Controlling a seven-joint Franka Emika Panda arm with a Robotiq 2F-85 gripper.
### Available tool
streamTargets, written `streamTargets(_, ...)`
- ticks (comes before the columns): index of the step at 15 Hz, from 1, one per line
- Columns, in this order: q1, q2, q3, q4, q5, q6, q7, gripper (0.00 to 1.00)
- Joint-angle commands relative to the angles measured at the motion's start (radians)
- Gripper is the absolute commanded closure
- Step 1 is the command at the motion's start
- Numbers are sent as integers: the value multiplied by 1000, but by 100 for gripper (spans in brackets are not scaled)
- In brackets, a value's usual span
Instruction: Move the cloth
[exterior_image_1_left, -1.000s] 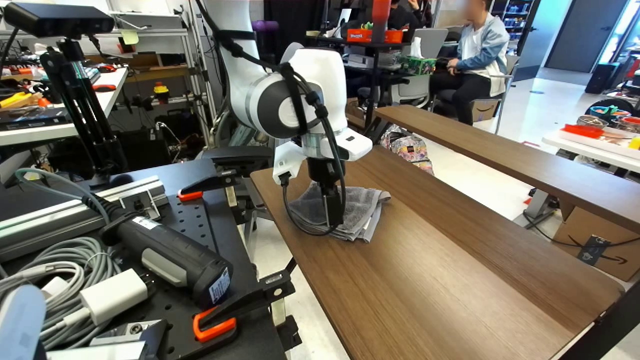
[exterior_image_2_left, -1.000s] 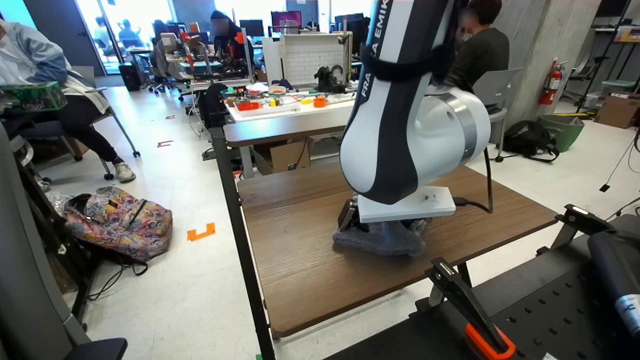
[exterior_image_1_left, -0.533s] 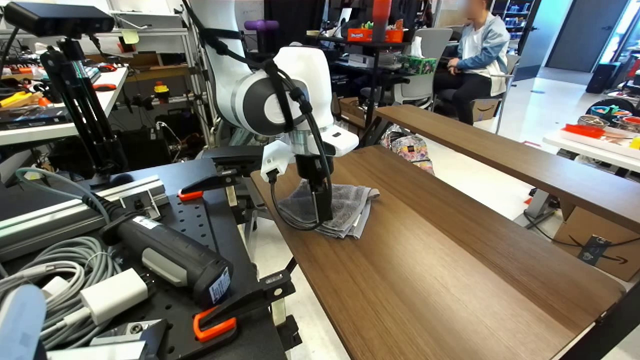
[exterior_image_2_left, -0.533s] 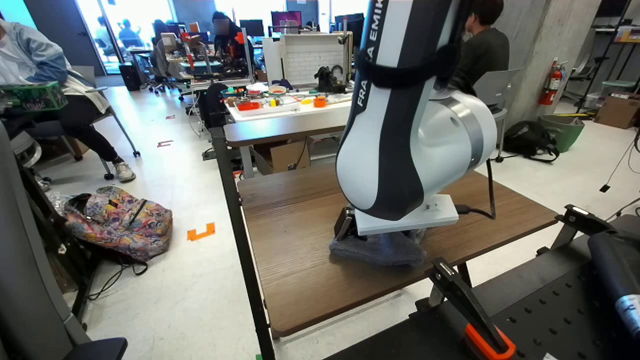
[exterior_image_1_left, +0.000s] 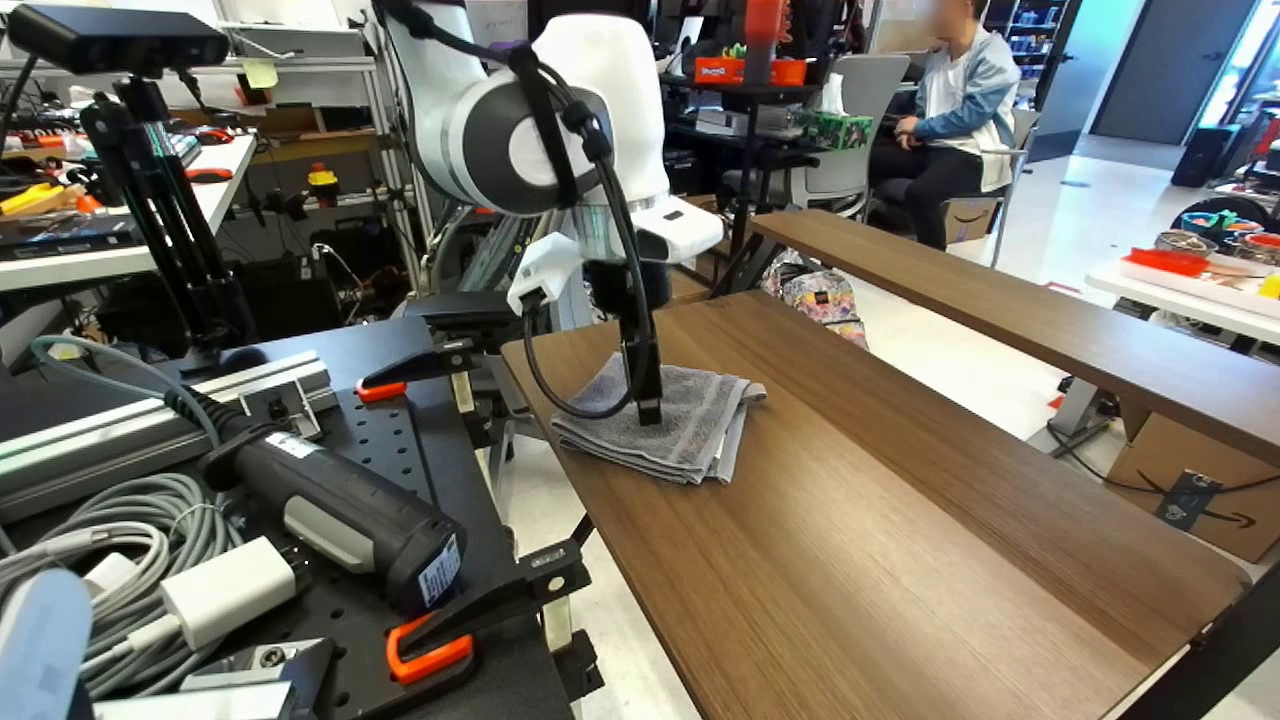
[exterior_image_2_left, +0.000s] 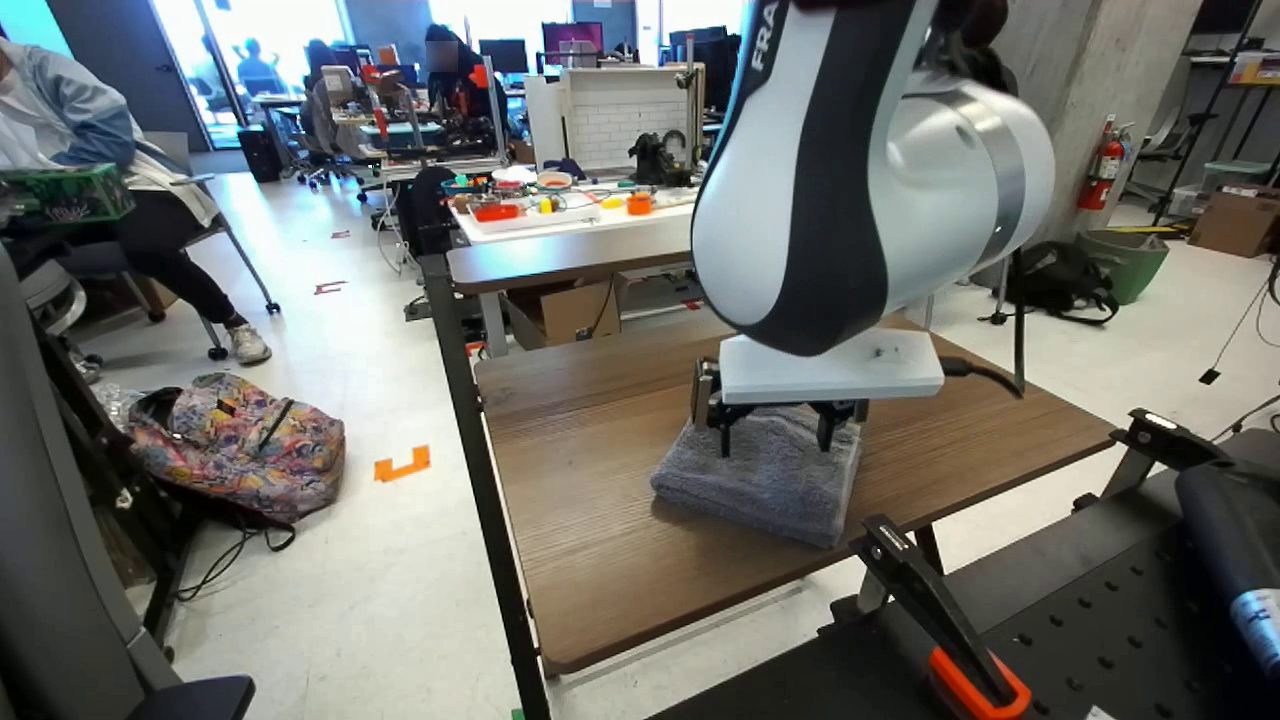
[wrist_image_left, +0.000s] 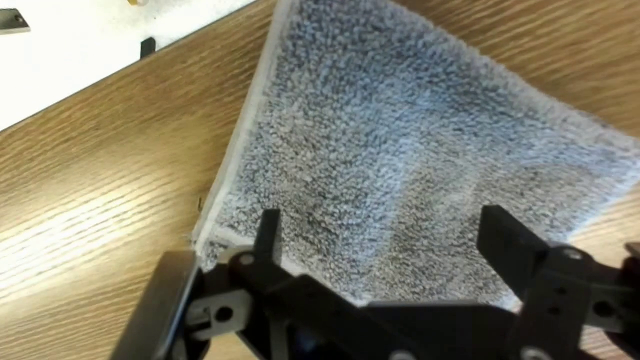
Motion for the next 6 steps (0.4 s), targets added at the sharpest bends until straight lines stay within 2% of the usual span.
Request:
streamTargets(1, -7, -176, 2, -127, 18, -9, 5, 0)
streamTargets(2, -5, -197, -10, -134, 6, -24, 5, 0)
streamTargets(3, -11, -111, 4, -71, -3, -3, 7, 0)
streamTargets(6, -18, -172, 1, -115, -9, -6, 12, 0)
